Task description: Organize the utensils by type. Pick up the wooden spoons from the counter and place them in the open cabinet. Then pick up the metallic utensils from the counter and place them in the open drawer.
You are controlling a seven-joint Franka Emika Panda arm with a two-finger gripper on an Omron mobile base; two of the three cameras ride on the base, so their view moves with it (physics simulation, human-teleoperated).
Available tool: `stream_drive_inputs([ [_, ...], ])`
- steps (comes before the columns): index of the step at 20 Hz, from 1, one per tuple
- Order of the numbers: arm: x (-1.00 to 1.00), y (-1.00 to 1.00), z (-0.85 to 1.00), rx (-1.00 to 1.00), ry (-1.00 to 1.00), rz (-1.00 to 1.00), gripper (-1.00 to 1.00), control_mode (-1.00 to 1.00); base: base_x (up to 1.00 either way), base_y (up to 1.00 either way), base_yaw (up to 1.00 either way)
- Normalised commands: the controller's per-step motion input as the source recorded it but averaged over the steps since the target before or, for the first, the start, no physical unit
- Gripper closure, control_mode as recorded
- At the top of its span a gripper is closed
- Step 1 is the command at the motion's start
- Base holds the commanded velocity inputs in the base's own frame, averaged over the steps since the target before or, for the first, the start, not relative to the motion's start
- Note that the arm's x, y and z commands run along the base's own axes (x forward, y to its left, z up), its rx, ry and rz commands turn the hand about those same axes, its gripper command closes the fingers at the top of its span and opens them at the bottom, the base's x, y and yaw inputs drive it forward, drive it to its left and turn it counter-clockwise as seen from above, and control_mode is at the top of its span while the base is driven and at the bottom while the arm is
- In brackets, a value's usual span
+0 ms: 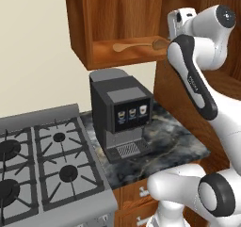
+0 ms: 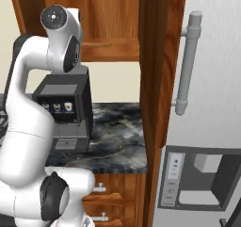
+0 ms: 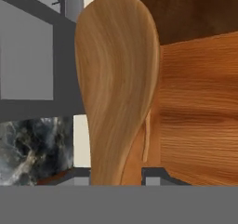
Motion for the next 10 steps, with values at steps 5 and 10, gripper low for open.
stream_drive_inputs([
  [5, 0.42, 0.00, 0.01, -0.16, 0.01, 0.00, 1.00, -1.00, 0.00, 0.00, 0.00],
  [10, 0.39, 0.00, 0.00, -0.02, 0.00, 0.00, 1.00, -1.00, 0.00, 0.00, 0.00],
])
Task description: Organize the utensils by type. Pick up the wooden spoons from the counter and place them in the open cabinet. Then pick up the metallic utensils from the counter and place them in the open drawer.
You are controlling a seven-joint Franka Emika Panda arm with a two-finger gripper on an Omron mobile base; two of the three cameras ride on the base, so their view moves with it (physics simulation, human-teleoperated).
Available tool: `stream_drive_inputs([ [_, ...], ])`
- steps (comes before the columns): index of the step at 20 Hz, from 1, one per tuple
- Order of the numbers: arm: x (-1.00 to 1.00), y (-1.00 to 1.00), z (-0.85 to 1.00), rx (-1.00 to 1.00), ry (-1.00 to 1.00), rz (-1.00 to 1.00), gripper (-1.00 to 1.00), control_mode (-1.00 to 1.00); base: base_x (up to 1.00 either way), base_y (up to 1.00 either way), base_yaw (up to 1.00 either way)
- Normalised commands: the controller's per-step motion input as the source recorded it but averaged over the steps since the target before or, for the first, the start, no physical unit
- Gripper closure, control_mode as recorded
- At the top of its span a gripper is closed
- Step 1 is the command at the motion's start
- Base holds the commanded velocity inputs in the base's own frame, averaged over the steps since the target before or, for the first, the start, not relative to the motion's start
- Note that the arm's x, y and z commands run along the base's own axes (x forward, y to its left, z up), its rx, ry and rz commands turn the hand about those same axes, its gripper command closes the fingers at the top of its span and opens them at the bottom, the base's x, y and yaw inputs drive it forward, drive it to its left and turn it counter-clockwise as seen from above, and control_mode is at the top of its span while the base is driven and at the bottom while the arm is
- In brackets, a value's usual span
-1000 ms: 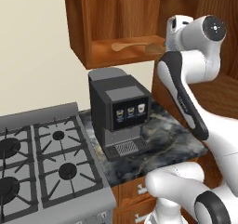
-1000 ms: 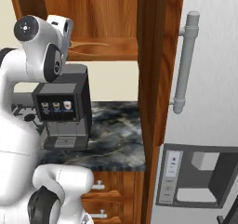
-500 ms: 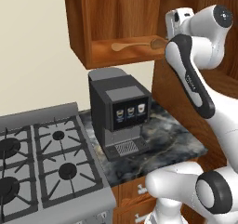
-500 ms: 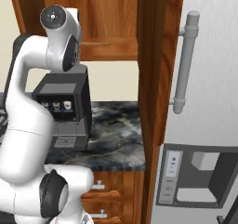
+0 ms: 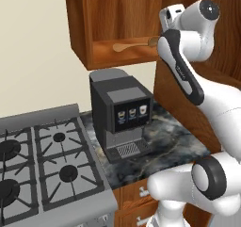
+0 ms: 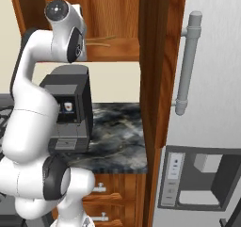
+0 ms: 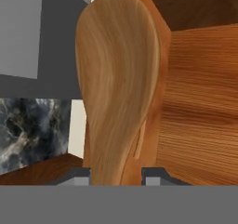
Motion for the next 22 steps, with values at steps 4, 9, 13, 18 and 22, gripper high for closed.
stream_drive_inputs([
  [4, 0.18, -0.02, 0.00, 0.00, 0.00, 0.00, 1.00, -1.00, 0.00, 0.00, 0.00],
  [9, 0.33, -0.01, -0.03, 0.00, -0.04, 0.00, 1.00, -1.00, 0.00, 0.00, 0.00],
  [13, 0.36, -0.11, -0.07, 0.00, -0.01, 0.00, 1.00, -1.00, 0.00, 0.00, 0.00],
  [18, 0.37, -0.16, -0.11, 0.00, 0.00, 0.00, 1.00, -1.00, 0.00, 0.00, 0.00],
  [22, 0.35, -0.14, -0.10, 0.00, 0.00, 0.00, 1.00, -1.00, 0.00, 0.00, 0.00],
])
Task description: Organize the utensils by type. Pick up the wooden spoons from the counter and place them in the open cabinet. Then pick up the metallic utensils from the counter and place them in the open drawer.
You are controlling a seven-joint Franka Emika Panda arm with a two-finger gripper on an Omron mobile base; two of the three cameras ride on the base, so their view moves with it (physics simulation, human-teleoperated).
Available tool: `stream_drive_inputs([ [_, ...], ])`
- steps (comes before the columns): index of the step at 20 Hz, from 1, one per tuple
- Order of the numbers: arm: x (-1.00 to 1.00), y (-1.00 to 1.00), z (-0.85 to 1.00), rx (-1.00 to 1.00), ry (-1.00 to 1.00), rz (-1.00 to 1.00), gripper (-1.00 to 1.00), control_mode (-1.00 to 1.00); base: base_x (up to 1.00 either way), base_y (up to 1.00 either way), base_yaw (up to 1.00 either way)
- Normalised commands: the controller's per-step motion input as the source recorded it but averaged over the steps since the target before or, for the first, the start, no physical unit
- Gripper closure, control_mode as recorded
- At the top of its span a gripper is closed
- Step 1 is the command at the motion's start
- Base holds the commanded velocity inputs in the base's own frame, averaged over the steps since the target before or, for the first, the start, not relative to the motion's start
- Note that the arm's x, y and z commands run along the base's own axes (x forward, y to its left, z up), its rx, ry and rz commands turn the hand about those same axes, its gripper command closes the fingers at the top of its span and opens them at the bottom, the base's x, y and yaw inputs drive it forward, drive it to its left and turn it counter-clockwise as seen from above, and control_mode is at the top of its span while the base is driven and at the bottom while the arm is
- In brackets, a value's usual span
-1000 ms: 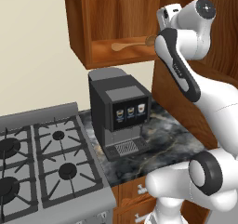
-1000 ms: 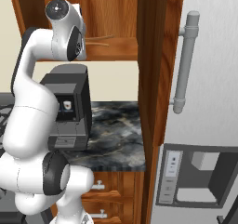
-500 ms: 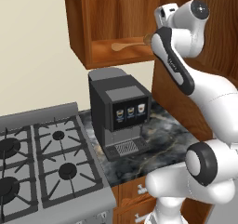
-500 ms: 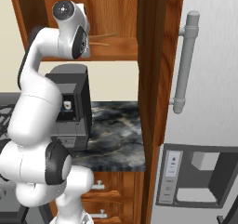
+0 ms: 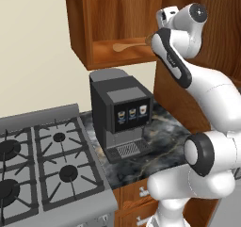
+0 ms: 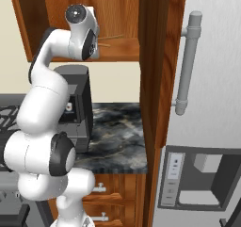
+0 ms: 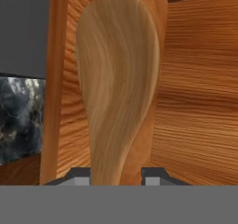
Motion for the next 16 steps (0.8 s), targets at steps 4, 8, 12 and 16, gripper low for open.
stream_drive_inputs([
  [4, 0.31, -0.13, -0.03, 0.02, 0.00, 0.00, 1.00, -1.00, 0.00, 0.00, 0.00],
  [8, 0.29, -0.09, -0.04, 0.02, 0.00, 0.00, 1.00, -1.00, 0.00, 0.00, 0.00],
  [12, 0.34, -0.06, -0.04, 0.04, 0.03, 0.00, 1.00, -1.00, 0.00, 0.00, 0.00],
  [16, 0.15, -0.01, -0.16, 0.03, 0.05, 0.01, 1.00, -1.00, 0.00, 0.00, 0.00],
])
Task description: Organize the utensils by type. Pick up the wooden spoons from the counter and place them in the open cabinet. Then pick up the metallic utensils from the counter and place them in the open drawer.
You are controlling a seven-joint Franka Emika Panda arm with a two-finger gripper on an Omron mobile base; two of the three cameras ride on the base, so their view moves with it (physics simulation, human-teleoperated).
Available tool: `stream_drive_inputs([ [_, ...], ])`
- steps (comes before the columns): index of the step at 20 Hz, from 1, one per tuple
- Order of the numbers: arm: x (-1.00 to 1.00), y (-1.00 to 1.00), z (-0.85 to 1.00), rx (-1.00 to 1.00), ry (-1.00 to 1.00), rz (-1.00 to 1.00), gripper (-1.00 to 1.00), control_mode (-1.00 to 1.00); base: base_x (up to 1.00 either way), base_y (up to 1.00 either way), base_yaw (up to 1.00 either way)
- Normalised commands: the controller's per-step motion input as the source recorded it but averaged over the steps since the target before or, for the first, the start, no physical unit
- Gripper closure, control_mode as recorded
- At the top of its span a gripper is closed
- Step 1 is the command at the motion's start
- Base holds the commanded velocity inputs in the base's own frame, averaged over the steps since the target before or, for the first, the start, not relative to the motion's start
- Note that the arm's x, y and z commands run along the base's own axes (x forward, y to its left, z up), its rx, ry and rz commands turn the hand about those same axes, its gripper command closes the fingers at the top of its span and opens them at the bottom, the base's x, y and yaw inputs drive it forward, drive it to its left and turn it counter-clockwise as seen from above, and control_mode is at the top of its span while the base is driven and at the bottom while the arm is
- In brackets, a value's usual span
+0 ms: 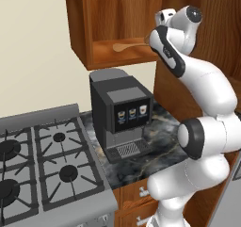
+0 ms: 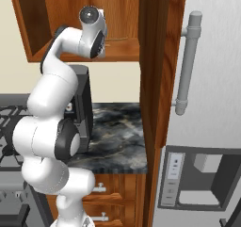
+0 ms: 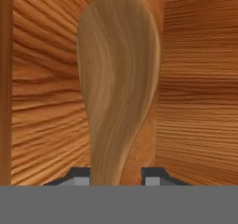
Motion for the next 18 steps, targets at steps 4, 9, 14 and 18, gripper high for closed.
stream_drive_inputs([
  [4, 0.13, 0.00, -0.18, 0.00, 0.02, 0.03, 1.00, -1.00, 0.00, 0.00, 0.00],
  [9, 0.09, 0.00, -0.13, 0.00, 0.00, 0.06, 1.00, -1.00, 0.00, 0.00, 0.00],
  [14, 0.02, 0.00, -0.17, 0.00, 0.01, 0.08, 1.00, -1.00, 0.00, 0.00, 0.00],
  [18, 0.25, 0.00, -0.14, 0.00, 0.03, 0.04, 1.00, -1.00, 0.00, 0.00, 0.00],
])
